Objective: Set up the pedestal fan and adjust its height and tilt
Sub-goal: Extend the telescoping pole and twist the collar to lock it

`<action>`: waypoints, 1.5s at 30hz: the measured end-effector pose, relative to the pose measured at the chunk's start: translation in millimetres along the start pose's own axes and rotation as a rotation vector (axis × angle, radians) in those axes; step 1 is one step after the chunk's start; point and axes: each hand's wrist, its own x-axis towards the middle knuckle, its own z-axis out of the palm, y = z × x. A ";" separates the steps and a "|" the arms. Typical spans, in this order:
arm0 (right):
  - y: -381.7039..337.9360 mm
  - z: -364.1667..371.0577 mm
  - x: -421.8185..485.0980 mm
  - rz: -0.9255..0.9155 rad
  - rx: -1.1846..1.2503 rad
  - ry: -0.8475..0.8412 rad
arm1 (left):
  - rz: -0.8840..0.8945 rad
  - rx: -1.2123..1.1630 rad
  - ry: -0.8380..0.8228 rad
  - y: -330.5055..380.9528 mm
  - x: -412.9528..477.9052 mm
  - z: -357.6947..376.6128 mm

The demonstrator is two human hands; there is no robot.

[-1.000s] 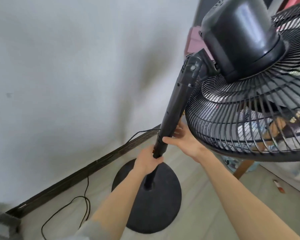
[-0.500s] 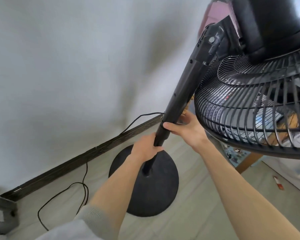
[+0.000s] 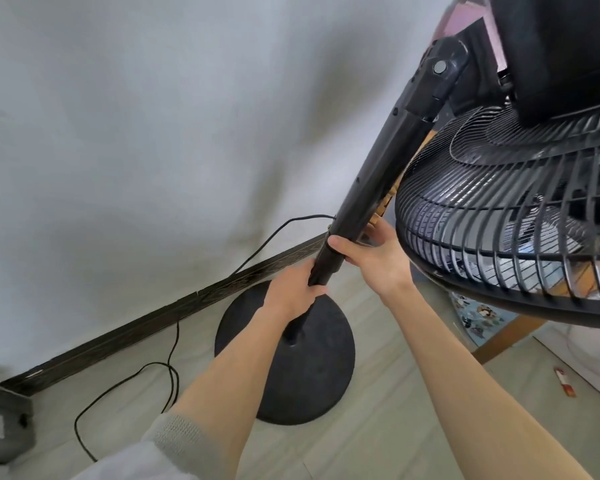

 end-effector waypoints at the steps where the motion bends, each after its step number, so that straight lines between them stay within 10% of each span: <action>1: -1.0 2.4 0.5 0.011 0.006 0.007 | 0.000 -0.009 0.003 -1.2 0.6 -0.5; 45: 82.0 53.1 50.0 -0.076 0.008 0.109 | -0.225 -0.337 0.013 -89.5 25.6 90.6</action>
